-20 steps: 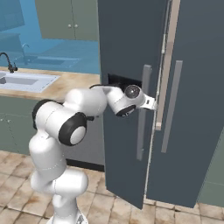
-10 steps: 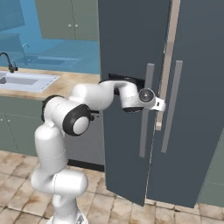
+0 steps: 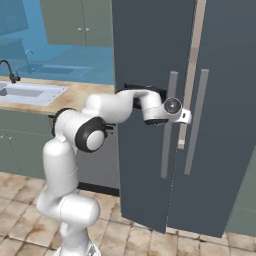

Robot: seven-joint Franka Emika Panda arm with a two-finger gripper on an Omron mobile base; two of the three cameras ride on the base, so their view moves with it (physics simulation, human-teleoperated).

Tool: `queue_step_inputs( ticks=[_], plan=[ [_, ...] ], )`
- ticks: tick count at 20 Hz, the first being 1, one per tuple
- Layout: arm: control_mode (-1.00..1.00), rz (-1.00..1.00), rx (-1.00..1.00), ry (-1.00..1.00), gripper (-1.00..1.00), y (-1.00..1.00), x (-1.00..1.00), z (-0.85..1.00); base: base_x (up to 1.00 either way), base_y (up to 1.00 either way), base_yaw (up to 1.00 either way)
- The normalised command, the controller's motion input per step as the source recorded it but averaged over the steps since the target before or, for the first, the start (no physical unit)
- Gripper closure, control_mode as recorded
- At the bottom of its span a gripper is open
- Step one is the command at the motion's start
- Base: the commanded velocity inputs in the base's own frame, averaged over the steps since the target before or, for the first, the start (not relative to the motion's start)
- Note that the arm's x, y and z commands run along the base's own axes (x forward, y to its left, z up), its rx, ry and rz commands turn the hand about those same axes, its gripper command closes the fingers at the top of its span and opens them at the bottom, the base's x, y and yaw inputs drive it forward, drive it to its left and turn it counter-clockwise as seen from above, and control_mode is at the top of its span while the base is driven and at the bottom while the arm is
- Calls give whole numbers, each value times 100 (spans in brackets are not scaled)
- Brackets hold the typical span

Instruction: Take the bottled waters from the counter and place them in the freezer to freeze. Close the freezer door after placing the bottles.

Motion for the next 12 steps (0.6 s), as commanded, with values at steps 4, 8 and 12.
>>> queue_step_inputs(
  ticks=[4,8,12],
  plan=[
    [-100,5,-3,5,-100,0,34,10,0,0,0],
    [-100,3,-3,3,-100,0,32,6,0,0,0],
    [-100,0,-7,4,-100,18,43,0,0,0,0]
  ],
)
